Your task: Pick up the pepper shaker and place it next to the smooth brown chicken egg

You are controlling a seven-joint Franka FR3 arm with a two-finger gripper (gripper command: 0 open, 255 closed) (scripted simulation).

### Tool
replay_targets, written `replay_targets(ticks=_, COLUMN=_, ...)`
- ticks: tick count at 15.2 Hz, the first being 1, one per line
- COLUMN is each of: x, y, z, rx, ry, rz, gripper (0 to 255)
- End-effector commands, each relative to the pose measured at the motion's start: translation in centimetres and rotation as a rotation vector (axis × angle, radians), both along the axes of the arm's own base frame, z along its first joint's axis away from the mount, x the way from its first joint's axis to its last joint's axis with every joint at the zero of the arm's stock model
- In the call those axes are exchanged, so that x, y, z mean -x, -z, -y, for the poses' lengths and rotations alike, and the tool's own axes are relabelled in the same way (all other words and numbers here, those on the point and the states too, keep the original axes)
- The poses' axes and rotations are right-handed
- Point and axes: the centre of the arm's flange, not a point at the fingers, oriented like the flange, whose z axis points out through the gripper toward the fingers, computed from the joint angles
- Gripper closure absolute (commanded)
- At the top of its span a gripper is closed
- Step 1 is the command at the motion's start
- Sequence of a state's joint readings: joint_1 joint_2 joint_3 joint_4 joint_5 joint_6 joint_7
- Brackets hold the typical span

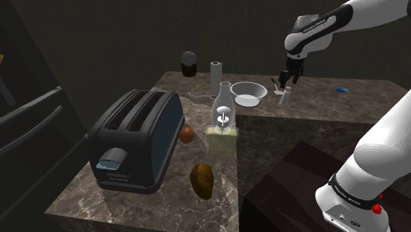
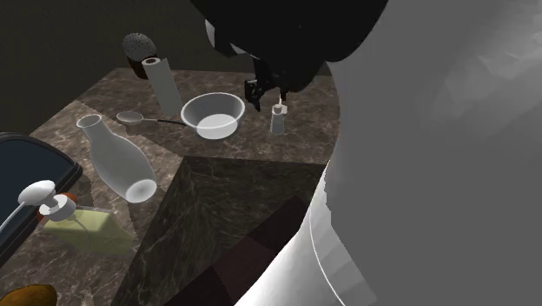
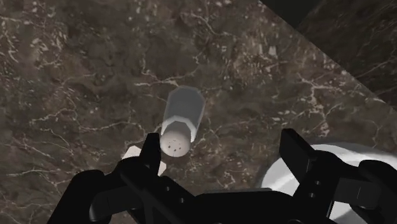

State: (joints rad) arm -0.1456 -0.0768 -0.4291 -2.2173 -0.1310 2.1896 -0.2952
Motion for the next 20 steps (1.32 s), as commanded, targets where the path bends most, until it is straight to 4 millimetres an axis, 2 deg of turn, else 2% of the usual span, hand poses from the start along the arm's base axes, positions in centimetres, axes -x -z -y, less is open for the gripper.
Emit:
replay_targets(ticks=1, x=-0.9, y=1.2, z=2.0, rx=0.009, ry=0.002, rz=0.001, gripper=0)
replay_targets(ticks=3, x=-1.5, y=2.2, z=3.5, rx=0.014, ry=0.004, rz=0.001, gripper=0)
replay_targets(ticks=11, x=-1.5, y=6.2, z=3.9, rx=0.014, ry=0.004, rz=0.001, gripper=0)
replay_targets(ticks=18, x=-1.5, y=6.2, z=3.9, rx=0.014, ry=0.004, rz=0.001, gripper=0)
replay_targets(ticks=19, x=-1.5, y=6.2, z=3.9, rx=0.014, ry=0.004, rz=0.001, gripper=255)
replay_targets(ticks=20, x=-1.5, y=6.2, z=3.9, rx=0.014, ry=0.004, rz=0.001, gripper=255)
